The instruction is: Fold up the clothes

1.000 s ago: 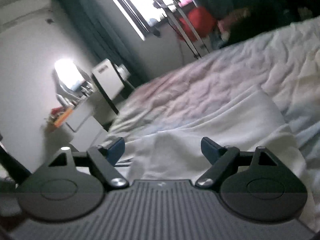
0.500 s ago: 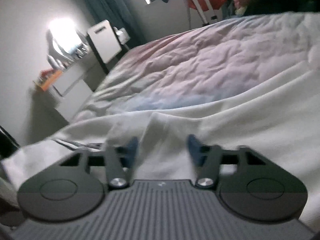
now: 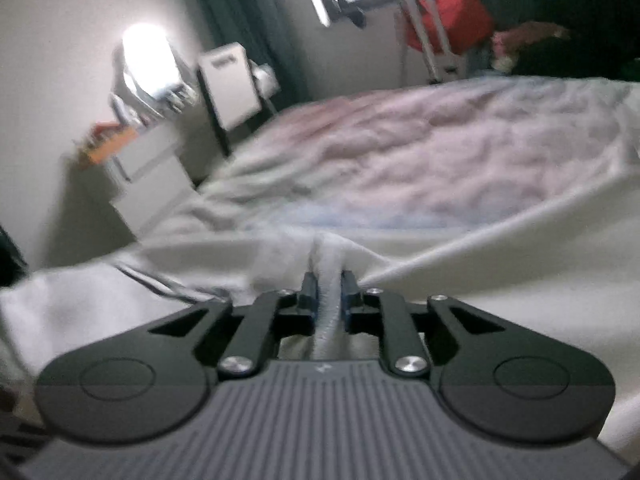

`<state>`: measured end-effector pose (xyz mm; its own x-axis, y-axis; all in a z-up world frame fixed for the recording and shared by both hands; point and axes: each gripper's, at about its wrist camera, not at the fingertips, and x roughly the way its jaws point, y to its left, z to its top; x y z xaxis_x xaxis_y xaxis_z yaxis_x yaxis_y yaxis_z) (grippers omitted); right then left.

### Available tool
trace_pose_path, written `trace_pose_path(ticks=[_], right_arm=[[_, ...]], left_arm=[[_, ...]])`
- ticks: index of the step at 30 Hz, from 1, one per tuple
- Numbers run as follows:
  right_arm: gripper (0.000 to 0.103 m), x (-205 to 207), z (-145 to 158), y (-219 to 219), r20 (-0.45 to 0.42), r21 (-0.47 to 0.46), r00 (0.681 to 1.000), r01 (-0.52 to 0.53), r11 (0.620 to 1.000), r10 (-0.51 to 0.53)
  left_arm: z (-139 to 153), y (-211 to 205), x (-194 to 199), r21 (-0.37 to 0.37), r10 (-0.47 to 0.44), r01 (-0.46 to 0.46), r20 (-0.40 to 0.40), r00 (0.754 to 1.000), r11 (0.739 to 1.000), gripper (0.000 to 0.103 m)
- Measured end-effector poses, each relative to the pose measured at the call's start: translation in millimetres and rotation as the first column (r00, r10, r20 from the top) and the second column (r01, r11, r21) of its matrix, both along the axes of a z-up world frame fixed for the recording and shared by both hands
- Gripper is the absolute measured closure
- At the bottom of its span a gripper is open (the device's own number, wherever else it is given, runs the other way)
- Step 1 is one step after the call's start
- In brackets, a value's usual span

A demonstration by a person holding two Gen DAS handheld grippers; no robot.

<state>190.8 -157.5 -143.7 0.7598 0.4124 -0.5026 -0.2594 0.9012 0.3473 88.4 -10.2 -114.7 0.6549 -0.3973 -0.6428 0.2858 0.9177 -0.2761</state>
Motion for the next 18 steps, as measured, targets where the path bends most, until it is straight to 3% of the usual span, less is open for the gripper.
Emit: trace_pose_path(ticks=[2,4,6,9,15,18], right_arm=[[0.075,-1.4,2.5,-4.2,0.001,0.004,1.0,0.016,1.0,-0.016],[0.04,-3.3,9.7,-8.7,-0.004,0.003,0.999,0.038,0.999,-0.038],[0.021,-13.9,20.1,-17.2,0.033,0.033,0.997,0.063,0.997,-0.064],[0.021,-34.5,39.4,-31.0,0.081,0.036,0.99,0.109,0.993,-0.111],[0.021,-92.1,76.2,-60.8,0.151,-0.043,0.967,0.215,0.976,-0.206],[0.021,-125.6,89.3,-65.9,0.182,-0.07,0.956,0.245,0.967,-0.229]], left_arm=[[3.3,1.7,-0.9,-0.008,0.018,-0.018,0.011,1.0,1.0,0.076],[9.3,5.4,-4.1,-0.031,0.039,-0.039,0.016,0.999,0.999,0.067],[18.5,6.8,-9.6,-0.021,0.059,-0.058,0.049,0.997,0.998,0.038],[32.3,10.5,-22.8,0.015,0.092,-0.094,0.117,0.989,0.995,0.027],[55.8,5.9,-49.4,0.087,0.076,-0.099,0.242,0.967,0.991,0.016],[64.3,3.6,-61.9,0.088,0.074,-0.101,0.27,0.96,0.991,0.012]])
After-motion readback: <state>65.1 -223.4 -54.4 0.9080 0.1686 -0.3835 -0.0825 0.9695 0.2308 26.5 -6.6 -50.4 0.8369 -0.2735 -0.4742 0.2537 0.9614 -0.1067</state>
